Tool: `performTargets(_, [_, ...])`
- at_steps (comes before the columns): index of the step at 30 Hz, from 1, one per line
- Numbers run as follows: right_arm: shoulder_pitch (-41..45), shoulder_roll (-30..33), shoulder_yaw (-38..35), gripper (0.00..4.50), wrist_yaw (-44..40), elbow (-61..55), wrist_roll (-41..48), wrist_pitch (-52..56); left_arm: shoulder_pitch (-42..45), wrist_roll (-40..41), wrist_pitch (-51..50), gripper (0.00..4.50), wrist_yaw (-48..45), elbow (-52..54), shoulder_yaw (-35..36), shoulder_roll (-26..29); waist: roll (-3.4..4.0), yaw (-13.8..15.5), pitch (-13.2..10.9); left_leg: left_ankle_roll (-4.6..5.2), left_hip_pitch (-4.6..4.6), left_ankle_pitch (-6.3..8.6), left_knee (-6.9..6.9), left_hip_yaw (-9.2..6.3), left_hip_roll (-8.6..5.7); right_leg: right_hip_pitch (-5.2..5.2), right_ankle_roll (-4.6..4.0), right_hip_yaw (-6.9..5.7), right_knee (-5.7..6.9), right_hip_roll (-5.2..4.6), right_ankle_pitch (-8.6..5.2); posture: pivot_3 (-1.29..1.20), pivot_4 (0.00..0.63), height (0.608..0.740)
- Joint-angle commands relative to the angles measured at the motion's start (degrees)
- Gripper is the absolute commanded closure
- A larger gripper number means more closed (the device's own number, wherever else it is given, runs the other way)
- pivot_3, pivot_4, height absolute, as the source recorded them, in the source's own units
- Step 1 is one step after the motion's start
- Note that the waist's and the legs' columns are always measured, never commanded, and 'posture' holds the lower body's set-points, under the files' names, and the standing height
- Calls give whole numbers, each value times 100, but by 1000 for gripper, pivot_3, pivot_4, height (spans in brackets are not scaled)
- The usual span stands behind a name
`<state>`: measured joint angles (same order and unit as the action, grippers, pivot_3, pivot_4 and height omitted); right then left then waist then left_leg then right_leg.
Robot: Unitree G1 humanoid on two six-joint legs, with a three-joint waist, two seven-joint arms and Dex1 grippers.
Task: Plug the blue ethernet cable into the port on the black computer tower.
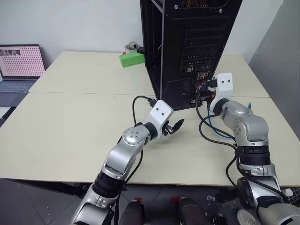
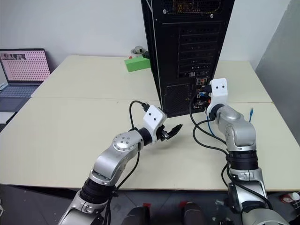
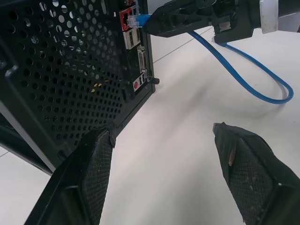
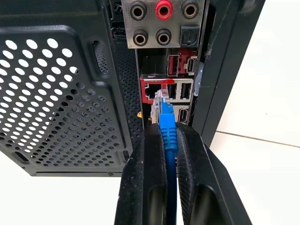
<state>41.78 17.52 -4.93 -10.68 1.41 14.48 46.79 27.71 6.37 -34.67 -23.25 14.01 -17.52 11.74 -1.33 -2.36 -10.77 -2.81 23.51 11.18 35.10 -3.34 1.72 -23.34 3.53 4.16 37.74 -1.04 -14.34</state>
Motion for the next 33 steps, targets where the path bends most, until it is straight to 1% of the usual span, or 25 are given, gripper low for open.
performTargets(1, [223,47,96,4474,-124,-254,-57,-143,15,-28,88,996,-18,235,36,-23,0,-21,0,0,0,0,0,0,0,0,0,0,0,0,0,0,150,740])
performTargets(7, [230,99,198,4474,-220,-274,-117,-198,21,-45,119,996,-18,190,18,-38,0,-75,0,0,0,0,-3,0,0,-1,0,0,-1,0,0,0,150,740])
performTargets(17, [305,161,112,4474,-210,-141,-256,-339,28,-63,157,996,-32,142,1,-59,0,-79,0,0,1,0,-3,0,0,-2,0,0,-2,0,0,0,150,740])
performTargets(22, [273,217,103,4474,-246,-168,-230,-238,23,-70,164,996,-39,148,-4,-74,0,-81,0,0,2,0,-3,0,0,-2,0,0,-2,0,0,0,150,740])
performTargets(33, [280,108,99,4474,-259,-41,-206,-233,12,-88,168,996,-19,134,5,-114,0,-81,0,0,4,0,-3,0,0,-4,0,0,-3,0,0,0,150,740])
